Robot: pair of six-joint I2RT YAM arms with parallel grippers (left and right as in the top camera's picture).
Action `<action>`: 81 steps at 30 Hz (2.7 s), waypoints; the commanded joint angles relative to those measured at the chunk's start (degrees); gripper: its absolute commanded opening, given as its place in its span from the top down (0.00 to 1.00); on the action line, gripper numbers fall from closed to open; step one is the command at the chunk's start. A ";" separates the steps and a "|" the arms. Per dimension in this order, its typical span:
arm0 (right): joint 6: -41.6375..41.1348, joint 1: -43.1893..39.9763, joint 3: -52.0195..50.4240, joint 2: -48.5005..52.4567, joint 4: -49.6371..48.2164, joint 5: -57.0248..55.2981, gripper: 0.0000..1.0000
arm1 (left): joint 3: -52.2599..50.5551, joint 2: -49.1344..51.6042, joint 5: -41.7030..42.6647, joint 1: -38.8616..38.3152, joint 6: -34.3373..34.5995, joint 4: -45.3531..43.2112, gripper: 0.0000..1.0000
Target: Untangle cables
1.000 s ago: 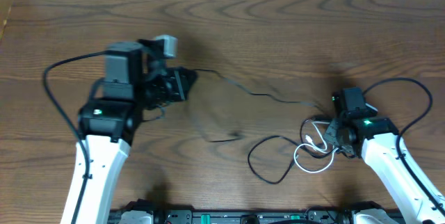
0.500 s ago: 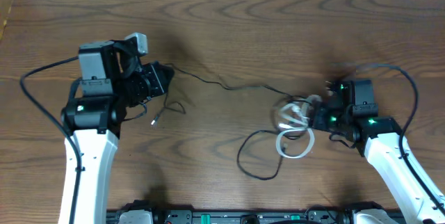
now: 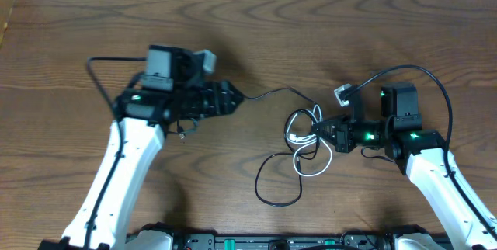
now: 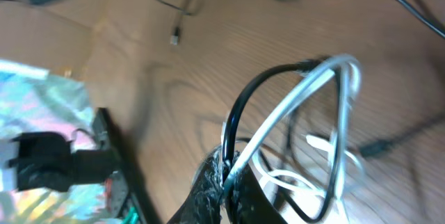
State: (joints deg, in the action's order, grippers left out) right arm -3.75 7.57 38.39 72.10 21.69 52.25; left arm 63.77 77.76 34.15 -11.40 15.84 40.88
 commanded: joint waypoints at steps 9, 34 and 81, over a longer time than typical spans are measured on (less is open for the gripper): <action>-5.88 0.02 -0.02 -0.20 -5.40 0.66 0.99 | 0.22 9.27 -0.31 -10.29 -0.79 -2.16 0.26; -30.75 -0.07 -0.02 -0.17 22.73 -57.66 0.84 | 0.22 10.99 -11.89 -17.51 -1.18 -5.77 0.20; -30.40 -0.07 -0.02 -0.20 22.75 -56.13 0.21 | 0.35 33.51 -15.39 -30.93 -0.92 -22.51 0.93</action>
State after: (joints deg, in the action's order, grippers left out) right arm -34.11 7.57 38.09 72.10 44.53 -3.81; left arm 64.27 110.83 19.38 -42.44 15.00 16.75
